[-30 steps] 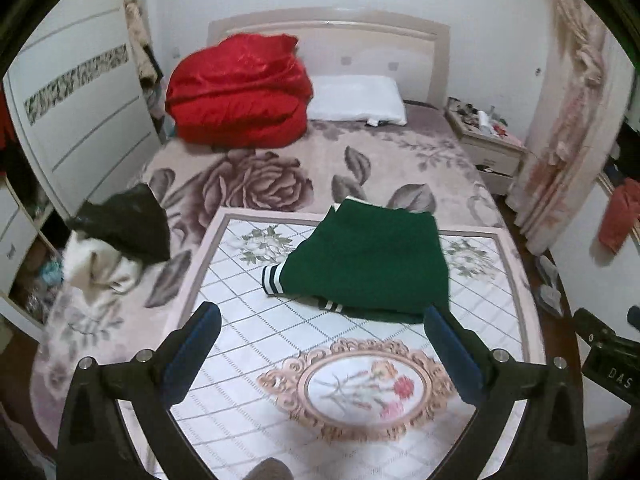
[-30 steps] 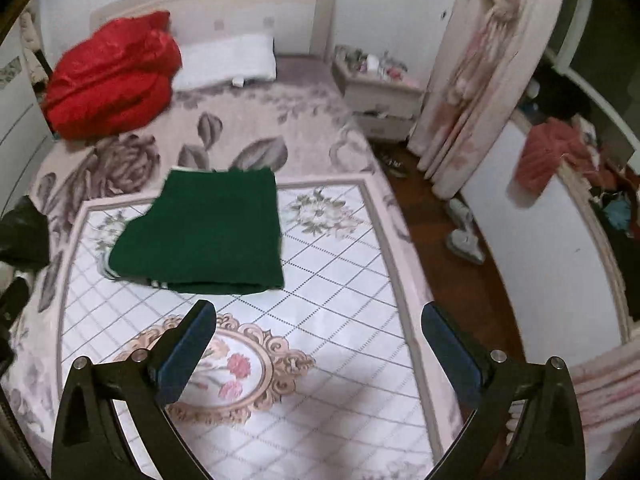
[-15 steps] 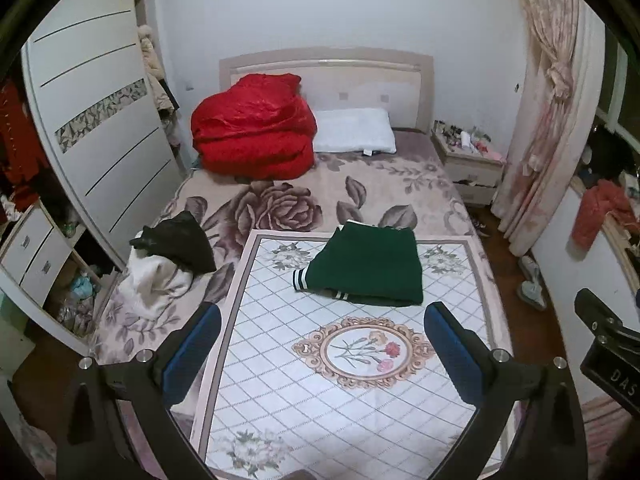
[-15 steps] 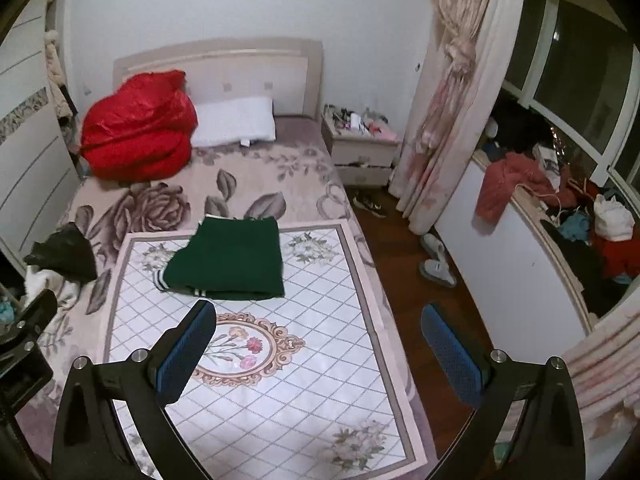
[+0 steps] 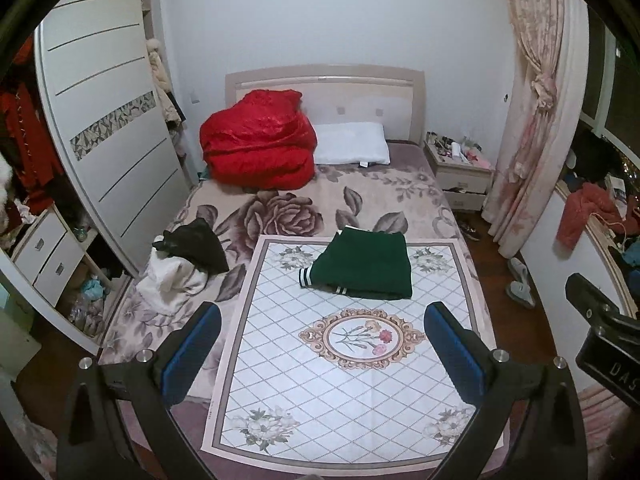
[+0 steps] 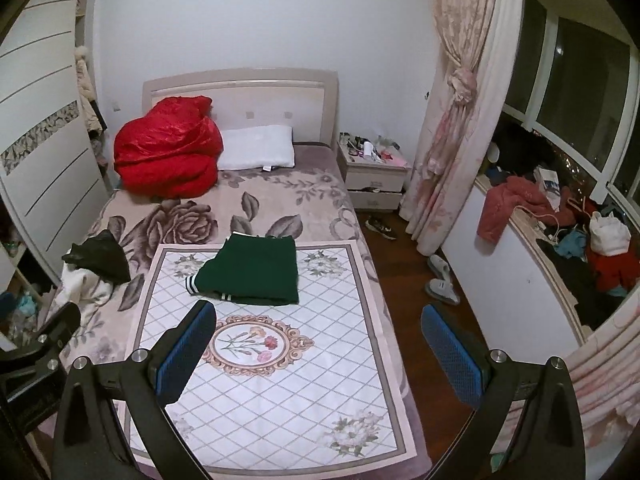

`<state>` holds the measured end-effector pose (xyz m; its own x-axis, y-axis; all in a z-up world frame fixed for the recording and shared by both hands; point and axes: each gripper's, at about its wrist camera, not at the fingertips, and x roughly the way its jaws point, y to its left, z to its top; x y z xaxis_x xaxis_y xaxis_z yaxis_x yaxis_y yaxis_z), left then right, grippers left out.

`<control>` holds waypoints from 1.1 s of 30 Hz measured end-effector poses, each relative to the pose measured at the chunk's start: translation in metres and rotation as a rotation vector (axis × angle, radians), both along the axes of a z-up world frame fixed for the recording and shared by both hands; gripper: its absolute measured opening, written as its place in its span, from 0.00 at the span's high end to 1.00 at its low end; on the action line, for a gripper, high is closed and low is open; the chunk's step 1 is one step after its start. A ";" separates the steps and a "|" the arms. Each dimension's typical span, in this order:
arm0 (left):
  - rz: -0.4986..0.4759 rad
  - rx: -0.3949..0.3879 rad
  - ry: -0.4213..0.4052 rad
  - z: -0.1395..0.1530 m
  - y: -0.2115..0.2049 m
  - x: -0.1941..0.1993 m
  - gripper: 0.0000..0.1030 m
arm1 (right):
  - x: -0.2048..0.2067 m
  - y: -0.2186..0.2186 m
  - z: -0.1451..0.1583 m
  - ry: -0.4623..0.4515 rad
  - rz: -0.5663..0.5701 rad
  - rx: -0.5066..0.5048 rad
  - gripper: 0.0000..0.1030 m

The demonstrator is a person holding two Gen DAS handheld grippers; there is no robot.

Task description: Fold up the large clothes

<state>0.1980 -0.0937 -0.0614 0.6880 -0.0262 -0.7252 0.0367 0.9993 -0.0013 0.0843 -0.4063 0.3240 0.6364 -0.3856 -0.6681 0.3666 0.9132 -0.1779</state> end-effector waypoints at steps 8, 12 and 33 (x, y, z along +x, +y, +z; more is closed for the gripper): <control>0.022 -0.008 -0.008 0.011 -0.001 -0.011 0.00 | -0.001 0.007 0.016 -0.017 0.028 0.002 0.00; 0.023 -0.004 -0.018 0.013 -0.003 -0.013 0.00 | -0.003 0.007 0.019 -0.020 0.036 0.003 0.00; 0.026 -0.005 -0.037 0.020 -0.005 -0.016 0.00 | 0.015 0.003 0.025 -0.026 0.061 0.011 0.00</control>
<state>0.1821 -0.0990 -0.0412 0.7147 -0.0117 -0.6994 0.0111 0.9999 -0.0055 0.0991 -0.4035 0.3491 0.6758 -0.3381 -0.6550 0.3147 0.9359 -0.1584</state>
